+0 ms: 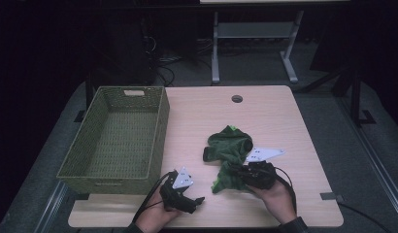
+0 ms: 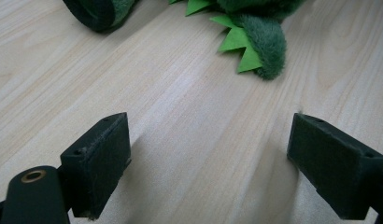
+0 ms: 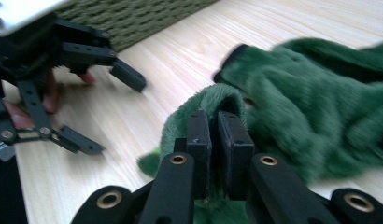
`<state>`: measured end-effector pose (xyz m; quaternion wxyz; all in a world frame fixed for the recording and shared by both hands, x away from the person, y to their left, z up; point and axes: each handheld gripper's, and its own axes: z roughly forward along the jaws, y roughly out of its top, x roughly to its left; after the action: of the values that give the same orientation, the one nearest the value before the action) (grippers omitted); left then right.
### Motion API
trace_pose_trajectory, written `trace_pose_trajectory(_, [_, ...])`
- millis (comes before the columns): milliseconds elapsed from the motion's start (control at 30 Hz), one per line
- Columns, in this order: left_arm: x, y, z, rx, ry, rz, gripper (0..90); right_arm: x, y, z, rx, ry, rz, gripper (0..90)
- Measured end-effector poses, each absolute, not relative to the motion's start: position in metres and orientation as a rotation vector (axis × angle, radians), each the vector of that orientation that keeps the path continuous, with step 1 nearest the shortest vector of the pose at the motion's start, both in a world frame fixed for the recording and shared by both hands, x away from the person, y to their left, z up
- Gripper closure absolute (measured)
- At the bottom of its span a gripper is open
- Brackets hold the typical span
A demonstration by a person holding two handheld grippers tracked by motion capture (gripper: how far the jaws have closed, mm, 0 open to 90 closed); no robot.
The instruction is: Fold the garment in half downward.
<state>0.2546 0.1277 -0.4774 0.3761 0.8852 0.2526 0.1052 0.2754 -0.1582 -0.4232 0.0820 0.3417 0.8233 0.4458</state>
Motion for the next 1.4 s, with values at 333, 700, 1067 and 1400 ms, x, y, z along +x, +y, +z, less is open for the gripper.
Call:
trace_pose_trajectory(333, [0.255,0.128,-0.477,2.265,0.646,0.269,12.6,0.280,-0.184,-0.423,1.106,2.388,1.268,74.6])
trace_pose_trajectory(700, [0.255,0.128,-0.477,2.269,0.640,0.272,12.5,0.290,-0.167,-0.429,1.062,2.426,1.191,80.8])
trace_pose_trajectory(1067, [0.255,0.128,-0.477,2.270,0.639,0.272,12.5,0.300,-0.152,-0.458,1.065,2.541,1.031,89.1])
trace_pose_trajectory(1400, [0.255,0.128,-0.477,2.269,0.640,0.272,12.5,0.300,-0.152,-0.457,1.068,2.534,1.027,89.2])
